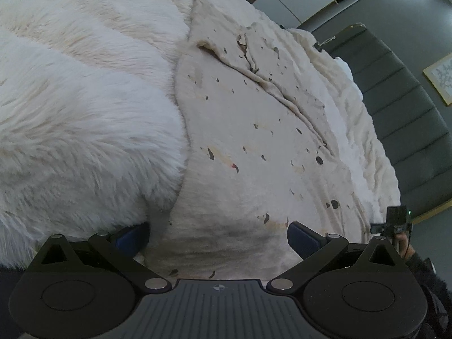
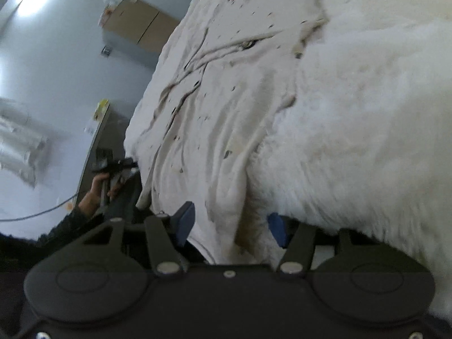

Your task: Fold clothes

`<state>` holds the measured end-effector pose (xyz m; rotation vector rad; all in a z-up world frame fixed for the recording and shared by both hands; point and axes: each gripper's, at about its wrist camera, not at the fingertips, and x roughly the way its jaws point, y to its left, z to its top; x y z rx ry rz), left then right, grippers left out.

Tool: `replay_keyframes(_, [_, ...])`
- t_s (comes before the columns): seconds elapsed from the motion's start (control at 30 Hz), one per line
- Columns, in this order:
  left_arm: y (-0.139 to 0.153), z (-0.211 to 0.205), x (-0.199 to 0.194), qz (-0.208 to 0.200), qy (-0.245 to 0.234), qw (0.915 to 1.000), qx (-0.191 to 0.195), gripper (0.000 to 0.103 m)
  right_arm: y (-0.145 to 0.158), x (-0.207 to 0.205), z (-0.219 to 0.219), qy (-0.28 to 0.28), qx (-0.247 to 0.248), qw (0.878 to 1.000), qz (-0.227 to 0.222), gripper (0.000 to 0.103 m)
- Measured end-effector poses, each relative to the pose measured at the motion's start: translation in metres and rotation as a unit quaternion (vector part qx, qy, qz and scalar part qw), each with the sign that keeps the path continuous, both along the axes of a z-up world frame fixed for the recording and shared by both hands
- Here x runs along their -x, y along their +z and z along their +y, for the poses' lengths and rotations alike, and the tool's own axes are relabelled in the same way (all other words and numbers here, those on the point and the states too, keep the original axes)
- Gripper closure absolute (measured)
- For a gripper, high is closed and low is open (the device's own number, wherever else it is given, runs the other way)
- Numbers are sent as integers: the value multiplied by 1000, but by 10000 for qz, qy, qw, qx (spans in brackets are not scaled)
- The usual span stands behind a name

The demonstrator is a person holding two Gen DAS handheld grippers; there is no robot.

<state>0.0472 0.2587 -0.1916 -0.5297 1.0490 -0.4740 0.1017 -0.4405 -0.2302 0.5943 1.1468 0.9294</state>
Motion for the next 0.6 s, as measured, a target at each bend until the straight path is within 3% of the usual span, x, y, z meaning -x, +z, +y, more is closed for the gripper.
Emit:
replay_keyframes(0.13, [-1,2,0,20,41,10000,34,0,6,0,13,596,-303,9977,125,50])
replay_keyframes(0.27, [-1,3,0,23,44,10000,35,0,9,12,28,1183,-173,9925,251,54])
replay_keyframes(0.6, [0,3,1,18,1,10000,10,0,44,49,0,1196,-157,9926,154,59])
